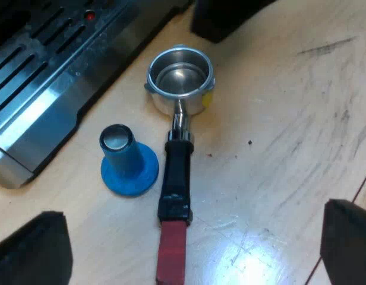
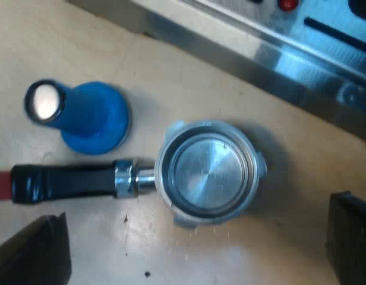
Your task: Put the handle in the coffee machine
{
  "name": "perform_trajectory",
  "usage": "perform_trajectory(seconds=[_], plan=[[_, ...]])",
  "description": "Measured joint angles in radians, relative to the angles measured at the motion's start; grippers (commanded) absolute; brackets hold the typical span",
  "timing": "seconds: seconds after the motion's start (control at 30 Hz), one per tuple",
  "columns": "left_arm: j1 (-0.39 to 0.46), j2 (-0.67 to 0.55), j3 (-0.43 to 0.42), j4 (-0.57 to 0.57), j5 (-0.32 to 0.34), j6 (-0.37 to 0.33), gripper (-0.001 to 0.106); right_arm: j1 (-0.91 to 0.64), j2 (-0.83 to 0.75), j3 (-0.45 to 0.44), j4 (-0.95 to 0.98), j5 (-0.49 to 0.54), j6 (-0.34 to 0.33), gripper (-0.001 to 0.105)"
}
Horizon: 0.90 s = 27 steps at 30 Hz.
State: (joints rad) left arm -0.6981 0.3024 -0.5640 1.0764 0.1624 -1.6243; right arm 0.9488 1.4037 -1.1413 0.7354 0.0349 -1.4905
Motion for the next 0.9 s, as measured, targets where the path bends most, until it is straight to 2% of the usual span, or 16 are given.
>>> perform_trajectory(seconds=[0.17, 0.57, 0.9], plan=[[0.000, 0.000, 0.000, 0.015, 0.000, 0.002, 0.086, -0.008, 0.077, -0.017, -0.007, -0.009, -0.074, 0.087], [0.000, 0.000, 0.000, 0.017, 0.000, 0.002, 0.086, -0.012, 0.196, -0.021, -0.064, -0.019, -0.145, 0.087], [0.000, 0.000, 0.000, 0.018, 0.000, 0.002, 0.086, -0.029, 0.258, -0.021, -0.125, -0.061, -0.155, 0.087]])
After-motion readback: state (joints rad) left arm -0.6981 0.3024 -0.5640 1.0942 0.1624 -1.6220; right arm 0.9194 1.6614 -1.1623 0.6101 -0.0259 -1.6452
